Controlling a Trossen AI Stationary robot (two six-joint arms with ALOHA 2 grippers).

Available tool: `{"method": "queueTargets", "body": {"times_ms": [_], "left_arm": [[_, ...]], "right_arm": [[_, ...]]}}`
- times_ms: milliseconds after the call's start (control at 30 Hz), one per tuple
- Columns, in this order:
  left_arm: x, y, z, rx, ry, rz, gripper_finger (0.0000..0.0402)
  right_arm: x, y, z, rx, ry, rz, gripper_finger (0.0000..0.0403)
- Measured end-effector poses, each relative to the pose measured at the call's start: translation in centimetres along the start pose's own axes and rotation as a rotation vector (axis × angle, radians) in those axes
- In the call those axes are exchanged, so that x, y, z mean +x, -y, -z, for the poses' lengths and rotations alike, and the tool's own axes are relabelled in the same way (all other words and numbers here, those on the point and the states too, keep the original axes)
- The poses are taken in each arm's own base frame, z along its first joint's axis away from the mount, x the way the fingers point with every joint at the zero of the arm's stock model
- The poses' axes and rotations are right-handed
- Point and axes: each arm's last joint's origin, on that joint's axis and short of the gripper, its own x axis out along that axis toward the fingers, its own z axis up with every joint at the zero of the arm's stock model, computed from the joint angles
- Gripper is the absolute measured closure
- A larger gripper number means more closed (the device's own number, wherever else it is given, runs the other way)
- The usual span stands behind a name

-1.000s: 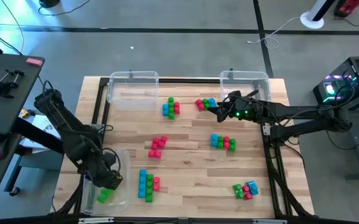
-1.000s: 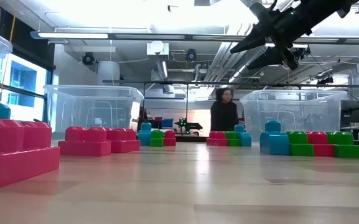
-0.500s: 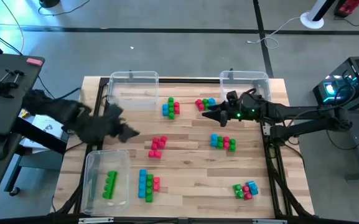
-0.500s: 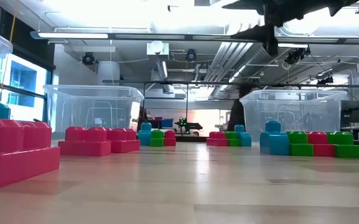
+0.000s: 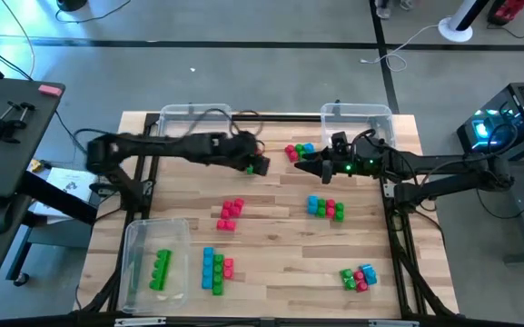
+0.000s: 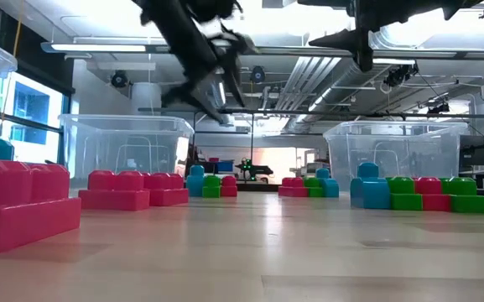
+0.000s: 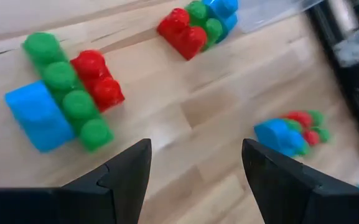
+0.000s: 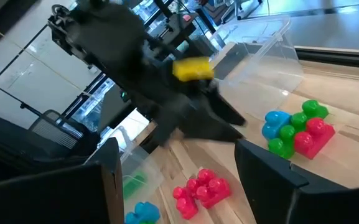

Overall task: Sort blocks
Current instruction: Put the green game piece into the bottom left transparent bin

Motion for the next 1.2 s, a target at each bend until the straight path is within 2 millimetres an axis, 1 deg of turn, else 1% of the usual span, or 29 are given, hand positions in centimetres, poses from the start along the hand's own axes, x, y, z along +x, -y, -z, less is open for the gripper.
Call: {"method": "queueTargets", "body": {"times_ms": [133, 200, 300, 400, 567, 667, 867, 967, 1067, 1200], "left_arm": [[3.3, 0.2, 0.8, 0.090, -0.003, -0.176, 0.0163], [4.8, -0.1, 1.2, 0.107, 0.000, -0.238, 0.0163], [7.0, -0.6, 1.9, 0.046, -0.020, -0.280, 0.0163], [8.2, -0.8, 2.5, -0.007, -0.035, -0.303, 0.0163], [8.4, -0.4, 3.2, -0.026, 0.038, -0.346, 0.0163], [8.0, -0.2, 3.5, -0.032, 0.072, -0.364, 0.0163], [6.6, 0.7, 4.3, -0.025, 0.132, -0.367, 0.0163], [6.3, 1.0, 4.7, -0.031, 0.156, -0.371, 0.0163], [6.7, 0.8, 5.1, -0.056, 0.157, -0.385, 0.0163], [7.2, 0.0, 5.7, -0.121, 0.160, -0.404, 0.0163]], "right_arm": [[0.0, 0.1, -0.1, 0.000, 0.022, 0.025, 0.0208], [0.0, 0.1, -0.1, 0.000, 0.035, 0.039, 0.0208], [0.0, 0.1, -0.1, 0.000, 0.041, 0.047, 0.0208], [0.0, 0.1, -0.1, 0.000, 0.040, 0.047, 0.0208], [0.0, 0.2, -0.1, -0.028, 0.037, 0.050, 0.0208], [0.0, 0.2, -0.1, -0.035, 0.033, 0.053, 0.0208], [0.0, 0.3, 0.1, -0.049, 0.017, 0.066, 0.0208], [0.0, 0.4, 0.2, -0.052, 0.005, 0.076, 0.0208], [0.0, 0.5, 0.3, -0.053, -0.003, 0.082, 0.0208], [0.0, 0.6, 0.4, -0.055, -0.013, 0.086, 0.0208]]}}
